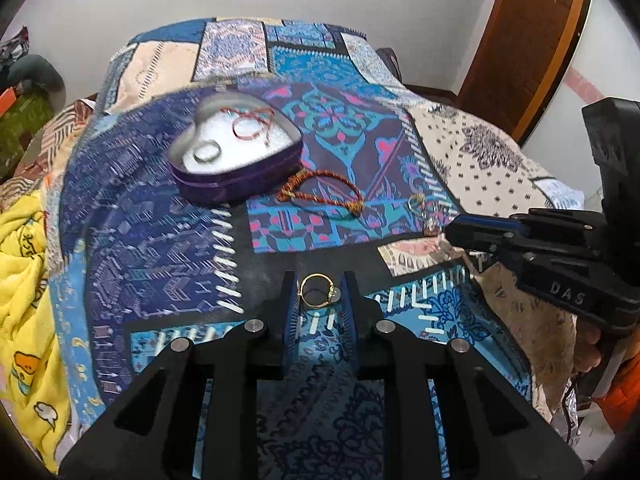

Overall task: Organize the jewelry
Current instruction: 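Grasp the gold ring with the left tool while the right tool grasps a silver pendant, then carry the gold ring into the tin with the left tool while the right releases the pendant there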

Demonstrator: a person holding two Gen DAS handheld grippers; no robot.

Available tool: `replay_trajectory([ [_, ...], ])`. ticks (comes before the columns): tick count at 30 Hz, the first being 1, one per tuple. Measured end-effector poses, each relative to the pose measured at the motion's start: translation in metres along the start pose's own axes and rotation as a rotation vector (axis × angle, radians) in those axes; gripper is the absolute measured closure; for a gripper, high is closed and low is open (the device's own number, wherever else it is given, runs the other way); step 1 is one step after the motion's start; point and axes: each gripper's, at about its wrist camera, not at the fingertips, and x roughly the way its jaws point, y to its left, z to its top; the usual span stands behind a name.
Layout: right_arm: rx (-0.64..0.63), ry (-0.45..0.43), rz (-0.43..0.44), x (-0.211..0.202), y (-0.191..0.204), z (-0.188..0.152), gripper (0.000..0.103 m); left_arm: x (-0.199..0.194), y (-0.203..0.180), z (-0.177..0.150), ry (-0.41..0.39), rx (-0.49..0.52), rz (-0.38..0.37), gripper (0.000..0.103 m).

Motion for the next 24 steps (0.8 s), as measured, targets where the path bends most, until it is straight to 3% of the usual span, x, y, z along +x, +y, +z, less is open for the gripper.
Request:
replay_trajectory([
  [13, -0.053, -0.154, -0.030, -0.044, 0.014, 0.039, 0.094, -0.047, 0.015, 0.022, -0.123, 0.018, 0.059, 0.083],
  [24, -0.108, -0.242, -0.012, -0.056, 0.039, 0.069, 0.094, -0.064, 0.040, 0.042, -0.199, 0.005, 0.108, 0.083],
])
